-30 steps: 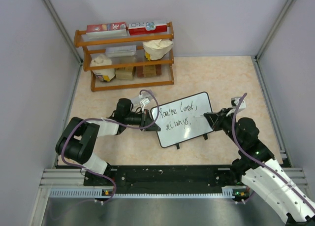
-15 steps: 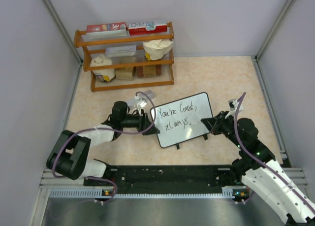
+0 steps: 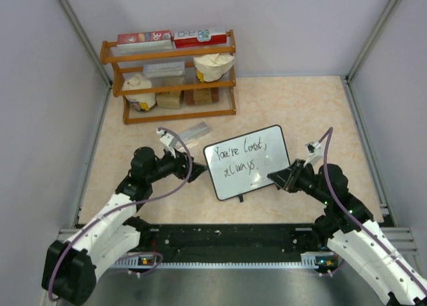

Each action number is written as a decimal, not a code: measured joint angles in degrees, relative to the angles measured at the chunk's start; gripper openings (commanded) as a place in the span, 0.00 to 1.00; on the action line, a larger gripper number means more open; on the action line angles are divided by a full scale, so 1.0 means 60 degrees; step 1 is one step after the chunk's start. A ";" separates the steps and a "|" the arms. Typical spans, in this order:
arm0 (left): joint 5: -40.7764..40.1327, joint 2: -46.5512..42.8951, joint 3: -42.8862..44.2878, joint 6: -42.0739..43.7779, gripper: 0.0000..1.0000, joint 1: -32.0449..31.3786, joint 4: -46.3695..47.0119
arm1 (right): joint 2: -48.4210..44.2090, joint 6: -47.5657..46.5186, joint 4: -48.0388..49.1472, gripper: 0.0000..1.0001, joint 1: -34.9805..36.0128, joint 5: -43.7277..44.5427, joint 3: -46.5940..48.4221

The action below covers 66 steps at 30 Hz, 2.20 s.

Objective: Write a sentence on the whiteboard
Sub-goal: Put down the whiteboard marker without the cap at the corner of the board, then reset both arms

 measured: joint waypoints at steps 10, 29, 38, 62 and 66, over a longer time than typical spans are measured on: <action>-0.3657 -0.3362 0.0117 0.0120 0.93 0.0000 -0.2080 | -0.0175 0.1421 -0.0608 0.00 0.0000 -0.0994 -0.1453; -0.4699 -0.2998 0.1770 0.0208 0.93 0.0000 -0.3391 | -0.0415 0.3333 -0.1228 0.02 0.0000 -0.1399 -0.3246; -0.4335 -0.2546 0.1898 0.0211 0.93 0.0000 -0.3326 | -0.0193 0.3672 -0.1126 0.53 -0.0109 -0.1075 -0.3246; -0.3264 -0.1985 0.1953 0.0240 0.99 0.0000 -0.2743 | 0.1115 0.2004 -0.1253 0.99 -0.0441 0.0098 -0.1330; -0.3464 -0.1647 0.1953 0.0186 0.99 0.0000 -0.2761 | 0.1406 0.1217 -0.1257 0.99 -0.0441 0.0674 -0.0645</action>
